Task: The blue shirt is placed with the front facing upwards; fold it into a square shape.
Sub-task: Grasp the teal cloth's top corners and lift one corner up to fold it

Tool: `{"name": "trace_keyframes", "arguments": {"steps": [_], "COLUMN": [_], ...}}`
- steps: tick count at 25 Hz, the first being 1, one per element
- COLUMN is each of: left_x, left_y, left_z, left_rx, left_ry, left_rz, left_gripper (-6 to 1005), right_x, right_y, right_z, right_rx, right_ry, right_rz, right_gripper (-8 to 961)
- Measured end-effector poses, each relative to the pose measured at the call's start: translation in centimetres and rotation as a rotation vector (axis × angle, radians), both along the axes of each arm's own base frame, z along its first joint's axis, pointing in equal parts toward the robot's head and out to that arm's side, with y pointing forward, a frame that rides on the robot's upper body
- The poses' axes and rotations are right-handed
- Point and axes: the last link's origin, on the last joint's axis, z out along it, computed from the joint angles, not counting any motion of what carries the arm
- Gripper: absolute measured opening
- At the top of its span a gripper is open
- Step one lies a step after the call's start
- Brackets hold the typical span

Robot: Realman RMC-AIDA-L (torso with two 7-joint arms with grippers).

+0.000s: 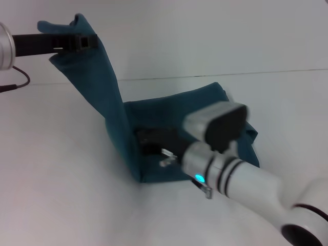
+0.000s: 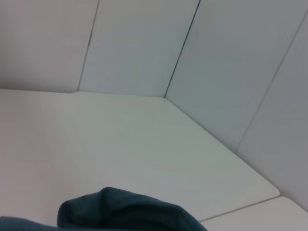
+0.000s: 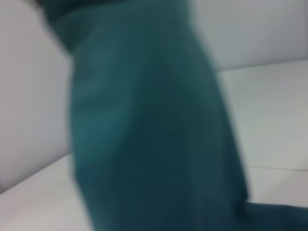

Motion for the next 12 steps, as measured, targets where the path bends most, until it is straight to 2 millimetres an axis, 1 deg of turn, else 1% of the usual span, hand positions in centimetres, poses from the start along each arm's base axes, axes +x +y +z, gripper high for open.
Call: {"name": "trace_keyframes", "arguments": {"steps": [2,5,8,12], "left_x": [-0.1,0.0,0.4,0.7], "left_y": [0.0,0.0,0.1,0.0], "left_z": [0.1,0.3,0.3,0.4], "left_rx": [0.003,0.006,0.008,0.011], "left_ry": [-0.001,-0.001,-0.001,-0.003], "left_rz": [0.002,-0.001,-0.010,-0.019], "left_gripper": [58,58,58,58], "right_x": [1.0,1.3,0.5,-0.7], "right_y": [-0.4,-0.9,-1.4,-1.4], "right_z": [0.3,-0.1,-0.9,-1.7], "right_rx": [0.012,-0.008,-0.045,-0.082], "right_ry": [0.010,-0.006,-0.035,-0.063], "right_rz": [-0.021,-0.015,0.026,0.056], "right_gripper": [0,0,0,0]}}
